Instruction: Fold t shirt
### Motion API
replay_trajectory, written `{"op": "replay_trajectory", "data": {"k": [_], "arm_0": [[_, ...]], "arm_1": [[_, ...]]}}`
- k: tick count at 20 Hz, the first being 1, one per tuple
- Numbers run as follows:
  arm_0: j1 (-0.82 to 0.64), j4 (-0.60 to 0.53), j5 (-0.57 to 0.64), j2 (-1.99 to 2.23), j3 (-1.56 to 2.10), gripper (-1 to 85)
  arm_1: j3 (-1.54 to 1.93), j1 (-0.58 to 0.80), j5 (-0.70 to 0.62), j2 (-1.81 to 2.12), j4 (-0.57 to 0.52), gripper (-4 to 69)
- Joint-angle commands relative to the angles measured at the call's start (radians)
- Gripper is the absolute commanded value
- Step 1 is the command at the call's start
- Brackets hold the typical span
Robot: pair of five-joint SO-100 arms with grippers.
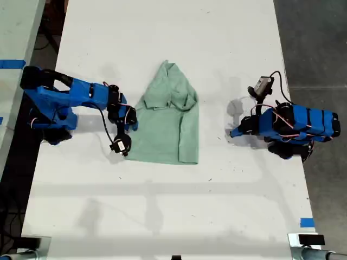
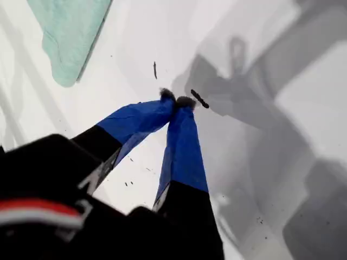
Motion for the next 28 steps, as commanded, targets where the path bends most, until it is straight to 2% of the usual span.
{"op": "replay_trajectory", "data": {"k": [1,5,10,13,17,23,28], "arm_0": [[0.005,0.028,-0.002,-0.095,-0.072,0.0],[0.011,0.126,0.005,-0.083,-0.166,0.0],[0.034,0.408,0.006,-0.161,-0.558,0.0],[0.064,0.456,0.043,-0.235,-0.825,0.0],[0.081,0.425,0.126,-0.419,-1.134,0.0],[0.041,0.210,0.149,-0.566,-1.147,0.7],[0.046,0.115,0.189,-0.614,-1.158,12.0]], "arm_1": [[0.038,-0.002,0.002,0.009,-0.005,1.1],[0.038,-0.002,0.002,0.009,-0.005,1.1],[0.038,-0.003,0.002,0.009,-0.005,1.1],[0.038,-0.003,0.002,0.009,-0.005,1.1],[0.038,-0.003,0.002,0.009,-0.005,1.1],[0.038,-0.005,-0.002,0.009,-0.005,1.1],[0.038,-0.009,-0.005,0.009,-0.005,1.1]]}}
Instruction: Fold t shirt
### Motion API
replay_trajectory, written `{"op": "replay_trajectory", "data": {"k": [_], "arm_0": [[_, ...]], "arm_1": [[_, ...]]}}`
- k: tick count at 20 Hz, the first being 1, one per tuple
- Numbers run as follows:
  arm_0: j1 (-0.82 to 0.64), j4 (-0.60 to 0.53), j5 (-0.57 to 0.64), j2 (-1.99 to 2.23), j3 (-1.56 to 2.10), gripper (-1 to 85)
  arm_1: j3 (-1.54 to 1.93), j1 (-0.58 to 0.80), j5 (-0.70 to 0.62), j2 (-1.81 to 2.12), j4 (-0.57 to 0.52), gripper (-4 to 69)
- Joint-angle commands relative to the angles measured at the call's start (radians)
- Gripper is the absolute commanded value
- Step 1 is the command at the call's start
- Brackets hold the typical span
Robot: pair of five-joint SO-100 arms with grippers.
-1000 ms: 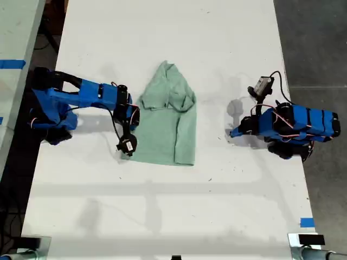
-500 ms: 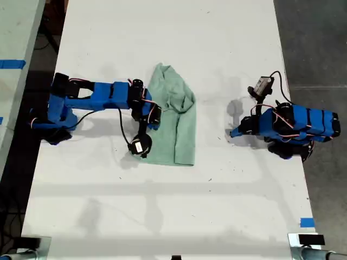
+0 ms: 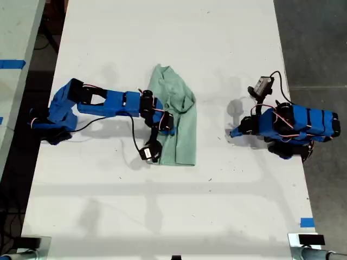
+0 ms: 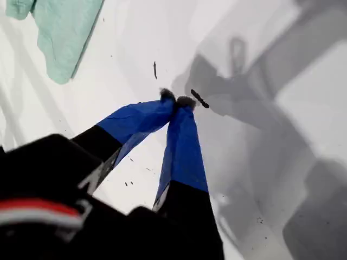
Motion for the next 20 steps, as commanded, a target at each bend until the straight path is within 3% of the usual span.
{"op": "replay_trajectory", "data": {"k": [1,3,4,6,9,12,20], "arm_0": [[-0.011,-0.034,0.028,0.026,-0.061,15.9],[-0.009,-0.023,0.044,0.058,-0.061,21.3],[-0.006,-0.021,0.063,0.087,-0.061,18.8],[-0.012,0.040,0.040,0.166,-0.060,2.2],[-0.063,0.224,-0.040,0.295,-0.043,0.1],[-0.074,0.339,-0.072,0.430,0.006,0.1],[-0.012,0.350,-0.120,0.592,0.279,0.1]], "arm_1": [[0.038,-0.009,-0.005,0.009,-0.005,1.1],[0.038,-0.009,-0.006,0.009,-0.005,1.1],[0.038,-0.009,-0.006,0.009,-0.005,1.1],[0.038,-0.009,-0.006,0.009,-0.005,1.1],[0.038,-0.009,-0.006,0.009,-0.005,1.1],[0.038,-0.009,-0.006,0.009,-0.005,1.1],[0.038,-0.014,0.000,0.009,-0.005,1.1]]}}
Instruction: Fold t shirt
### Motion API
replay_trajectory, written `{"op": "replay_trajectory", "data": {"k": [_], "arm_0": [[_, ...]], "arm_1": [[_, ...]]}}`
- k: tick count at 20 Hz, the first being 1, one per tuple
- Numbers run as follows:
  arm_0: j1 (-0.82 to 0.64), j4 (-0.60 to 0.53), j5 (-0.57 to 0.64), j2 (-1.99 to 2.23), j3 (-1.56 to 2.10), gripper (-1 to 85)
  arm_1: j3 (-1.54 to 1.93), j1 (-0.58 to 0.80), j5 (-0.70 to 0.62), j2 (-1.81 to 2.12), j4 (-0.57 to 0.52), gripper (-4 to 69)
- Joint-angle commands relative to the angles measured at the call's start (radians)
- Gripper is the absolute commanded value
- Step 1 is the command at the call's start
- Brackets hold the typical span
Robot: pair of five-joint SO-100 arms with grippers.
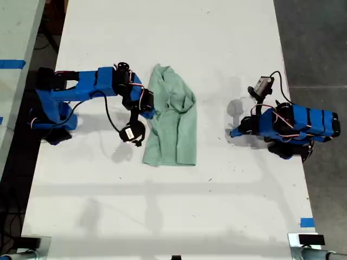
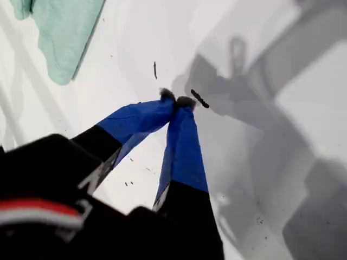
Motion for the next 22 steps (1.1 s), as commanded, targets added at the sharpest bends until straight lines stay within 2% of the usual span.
{"op": "replay_trajectory", "data": {"k": [1,3,4,6,7,8,10,12,14,22], "arm_0": [[0.049,0.000,-0.060,0.138,0.120,0.1],[0.080,-0.049,-0.144,0.318,0.348,0.1],[0.095,-0.146,-0.158,0.468,0.517,0.1],[0.126,-0.529,-0.110,0.897,0.976,0.1],[0.120,-0.673,-0.091,1.120,1.209,0.1],[0.097,-0.749,-0.071,1.318,1.408,0.0],[0.046,-0.769,-0.008,1.721,1.715,0.0],[0.002,-0.634,0.066,2.105,1.907,0.0],[-0.006,-0.653,0.095,2.077,1.954,0.0],[0.005,-0.614,0.054,2.100,2.002,0.0]], "arm_1": [[0.038,-0.011,-0.003,0.009,-0.005,1.1],[0.038,-0.014,-0.002,0.009,-0.005,1.1],[0.038,-0.015,0.000,0.009,-0.005,1.1],[0.038,-0.011,-0.003,0.009,-0.005,1.1],[0.038,-0.011,-0.003,0.009,-0.005,1.1],[0.038,-0.012,0.000,0.009,-0.005,1.1],[0.038,-0.011,0.000,0.009,-0.005,1.1],[0.038,-0.009,0.002,0.009,-0.005,1.1],[0.040,-0.011,0.008,0.009,-0.005,1.1],[0.040,-0.015,0.012,0.009,-0.005,1.1]]}}
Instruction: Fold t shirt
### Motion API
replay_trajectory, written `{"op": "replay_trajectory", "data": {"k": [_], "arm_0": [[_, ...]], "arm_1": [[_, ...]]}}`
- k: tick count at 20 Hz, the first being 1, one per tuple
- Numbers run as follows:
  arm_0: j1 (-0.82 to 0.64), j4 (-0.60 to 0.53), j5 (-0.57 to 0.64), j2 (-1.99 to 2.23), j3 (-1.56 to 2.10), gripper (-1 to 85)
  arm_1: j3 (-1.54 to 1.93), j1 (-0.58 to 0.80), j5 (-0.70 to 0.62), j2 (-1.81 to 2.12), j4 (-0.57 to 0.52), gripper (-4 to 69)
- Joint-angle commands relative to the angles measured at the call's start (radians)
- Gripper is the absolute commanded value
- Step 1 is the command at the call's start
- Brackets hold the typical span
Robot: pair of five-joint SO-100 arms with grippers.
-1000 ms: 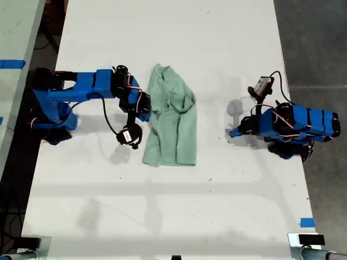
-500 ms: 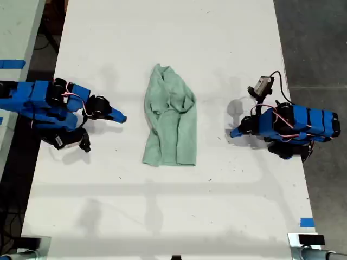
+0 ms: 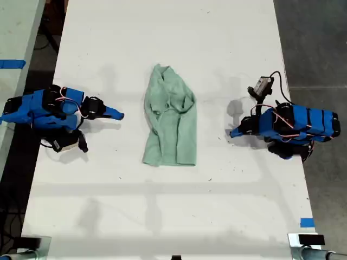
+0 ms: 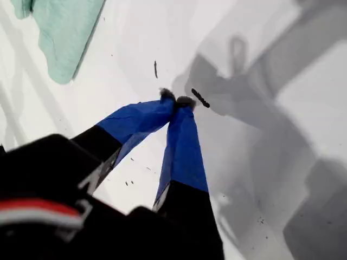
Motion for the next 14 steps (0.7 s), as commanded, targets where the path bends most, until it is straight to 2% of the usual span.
{"op": "replay_trajectory", "data": {"k": [1,14], "arm_0": [[-0.002,0.005,-0.021,0.009,0.009,0.0],[-0.002,0.011,-0.034,0.009,0.011,0.0]], "arm_1": [[0.040,-0.009,0.009,0.009,-0.005,1.1],[0.040,-0.009,0.011,0.009,-0.005,0.9]]}}
